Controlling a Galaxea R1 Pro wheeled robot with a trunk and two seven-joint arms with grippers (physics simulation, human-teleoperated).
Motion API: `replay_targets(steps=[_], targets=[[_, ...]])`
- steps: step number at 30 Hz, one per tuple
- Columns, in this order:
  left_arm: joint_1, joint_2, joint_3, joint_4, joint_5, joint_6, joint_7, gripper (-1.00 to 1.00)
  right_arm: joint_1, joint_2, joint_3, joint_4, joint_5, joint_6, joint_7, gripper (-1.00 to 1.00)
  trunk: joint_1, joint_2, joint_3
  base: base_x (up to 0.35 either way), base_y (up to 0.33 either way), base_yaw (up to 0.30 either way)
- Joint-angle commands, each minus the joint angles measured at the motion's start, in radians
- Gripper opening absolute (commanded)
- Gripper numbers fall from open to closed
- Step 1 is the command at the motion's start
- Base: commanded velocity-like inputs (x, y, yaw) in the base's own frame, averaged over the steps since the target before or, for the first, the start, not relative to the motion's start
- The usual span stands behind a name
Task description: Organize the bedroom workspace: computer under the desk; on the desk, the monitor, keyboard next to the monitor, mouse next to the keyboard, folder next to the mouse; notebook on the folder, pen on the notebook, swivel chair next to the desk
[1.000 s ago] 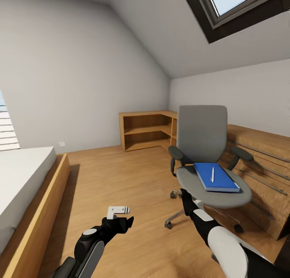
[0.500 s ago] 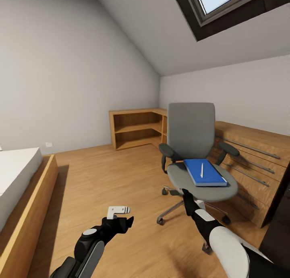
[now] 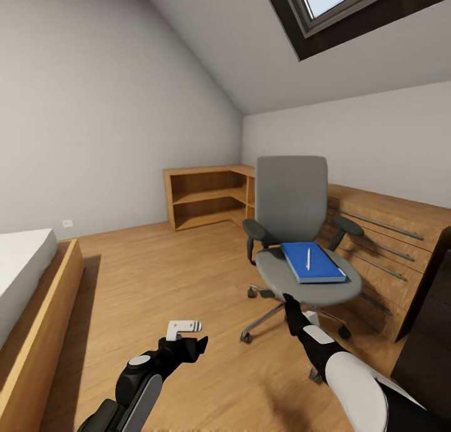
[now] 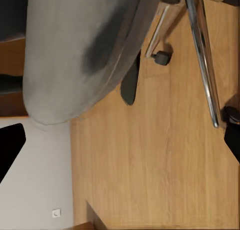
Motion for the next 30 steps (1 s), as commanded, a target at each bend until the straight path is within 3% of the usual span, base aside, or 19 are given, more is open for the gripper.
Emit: replay_targets(steps=[1, 13, 20, 30], targets=[[-0.001, 0.0, -0.001, -0.001, 0.01, 0.003, 0.009, 1.0, 0.0, 0.001, 0.0, 0.0, -0.009, 0.0, 0.003, 1.0, -0.001, 0.0, -0.001, -0.197, 0.183, -0.004], [0.0, 0.0, -0.001, 0.0, 0.012, 0.003, 0.009, 1.0, 0.0, 0.004, 0.003, 0.002, -0.002, 0.006, -0.002, 1.0, -0.001, 0.0, -0.001, -0.039, 0.038, -0.001], [-0.001, 0.0, 0.0, 0.0, 0.011, 0.003, 0.009, 1.0, 0.0, 0.004, 0.004, 0.002, -0.001, 0.006, -0.003, 1.0, -0.001, 0.0, -0.001, 0.191, 0.0, 0.0], [-0.001, 0.0, 0.003, -0.001, 0.009, 0.003, 0.009, 1.0, 0.0, 0.004, 0.004, 0.002, -0.001, 0.008, -0.009, 1.0, -0.001, 0.0, -0.001, 0.025, 0.0, 0.0]])
